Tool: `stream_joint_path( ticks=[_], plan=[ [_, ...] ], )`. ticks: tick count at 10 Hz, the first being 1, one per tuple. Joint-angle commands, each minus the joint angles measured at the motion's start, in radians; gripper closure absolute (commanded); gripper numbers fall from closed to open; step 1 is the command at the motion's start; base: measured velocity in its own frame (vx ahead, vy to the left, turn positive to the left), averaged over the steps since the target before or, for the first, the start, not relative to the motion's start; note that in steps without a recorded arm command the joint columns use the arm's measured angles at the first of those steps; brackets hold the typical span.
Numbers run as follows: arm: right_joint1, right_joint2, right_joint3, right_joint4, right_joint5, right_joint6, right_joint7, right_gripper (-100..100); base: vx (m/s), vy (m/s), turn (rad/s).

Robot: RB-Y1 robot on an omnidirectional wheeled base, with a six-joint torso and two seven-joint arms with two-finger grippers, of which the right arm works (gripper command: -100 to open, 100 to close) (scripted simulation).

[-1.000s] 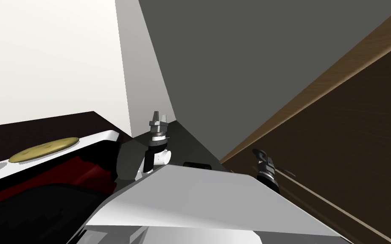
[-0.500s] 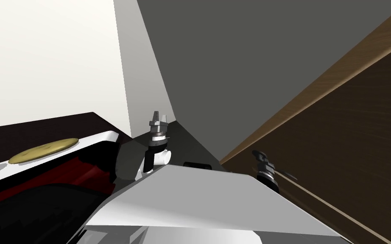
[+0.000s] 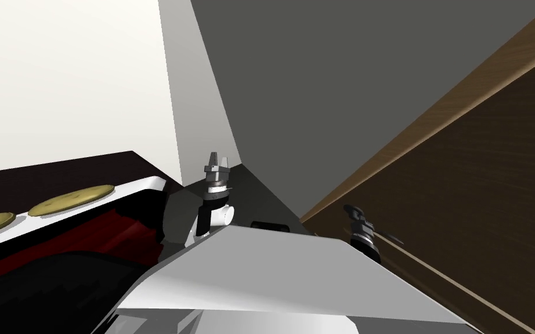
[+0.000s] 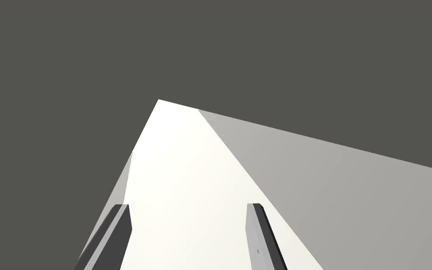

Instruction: Pull the door open

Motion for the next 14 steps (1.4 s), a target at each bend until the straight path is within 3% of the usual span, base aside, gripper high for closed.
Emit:
stream_joint_path(
  ticks=[1,7,9,14],
  plan=[
    [0.004,-0.004,0.016,0.002,0.007,-0.005,-0.009,100,-0.186,0.014,0.07],
    [0.017,-0.023,0.098,-0.019,0.044,-0.015,-0.058,100,-0.24,0.034,0.068],
    [0.018,-0.019,0.104,-0.023,0.046,-0.01,-0.06,100,-0.178,0.018,0.044],
    [0.046,-0.033,0.172,-0.047,0.082,-0.039,-0.109,100,-0.208,-0.001,0.075]
  ],
)
